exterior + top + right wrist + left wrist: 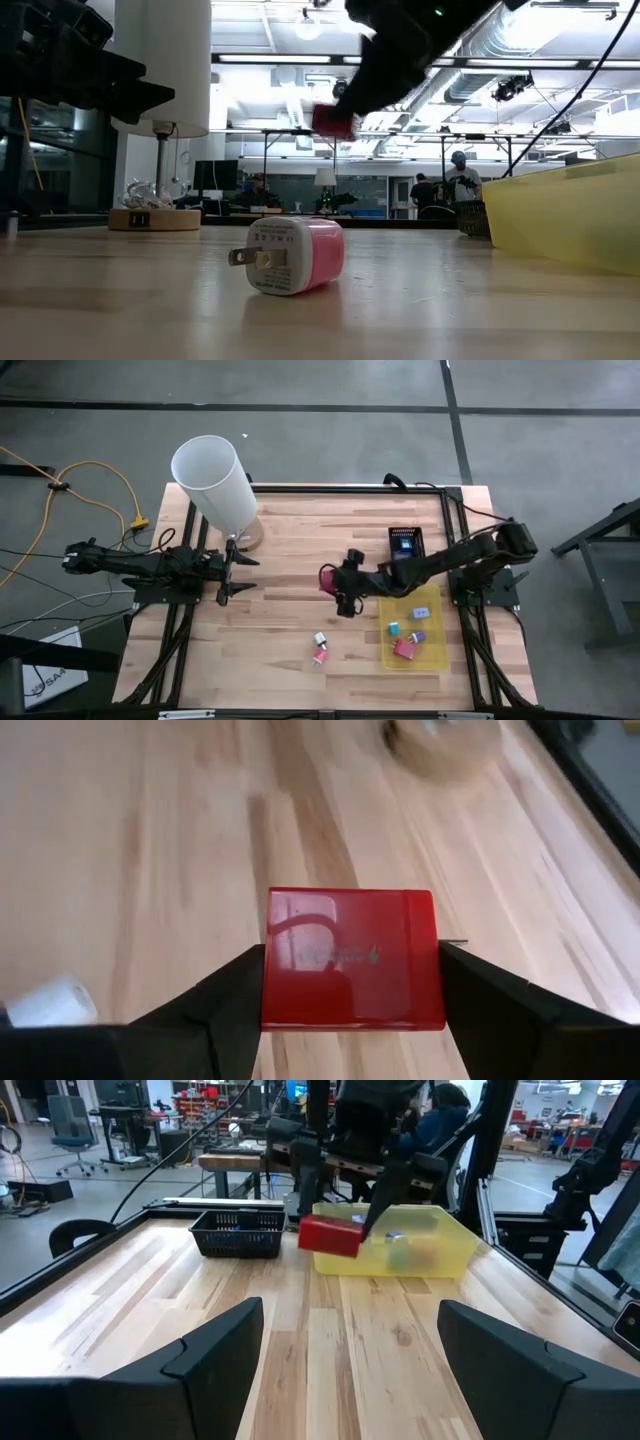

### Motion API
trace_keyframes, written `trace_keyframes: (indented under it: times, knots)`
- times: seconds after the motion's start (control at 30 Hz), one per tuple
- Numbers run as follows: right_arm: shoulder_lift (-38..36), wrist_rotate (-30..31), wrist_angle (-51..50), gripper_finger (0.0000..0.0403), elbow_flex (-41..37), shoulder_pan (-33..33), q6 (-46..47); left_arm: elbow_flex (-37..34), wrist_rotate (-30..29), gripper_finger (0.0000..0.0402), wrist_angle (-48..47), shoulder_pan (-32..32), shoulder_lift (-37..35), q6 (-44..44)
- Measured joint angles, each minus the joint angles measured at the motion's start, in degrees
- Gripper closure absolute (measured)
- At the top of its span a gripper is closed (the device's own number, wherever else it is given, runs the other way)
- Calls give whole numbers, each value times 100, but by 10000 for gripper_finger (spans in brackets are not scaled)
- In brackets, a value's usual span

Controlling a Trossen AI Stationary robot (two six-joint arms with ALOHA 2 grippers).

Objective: Pick & Place Office items
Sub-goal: Put the red charger adapter into the yellow bin

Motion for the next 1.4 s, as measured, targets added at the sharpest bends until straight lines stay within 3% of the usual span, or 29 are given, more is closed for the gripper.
trace_keyframes:
  times: [0.33, 0.73, 1.17, 1.4]
  knots:
    - [-367, 797, -1427, 154, 3, 598, 1709, -1, 0, 109, 2, 1, 2, -1]
    - [-576, 1653, -3315, 154, 5, 1761, 4535, -1, 0, 109, 2, 0, 1, 0]
    - [-576, 1635, -5280, 154, 5, 2621, 8002, -1, 0, 109, 2, 0, 0, -1]
    - [-571, 1334, -5785, 154, 5, 2617, 9117, 1, 0, 109, 2, 0, 0, 1]
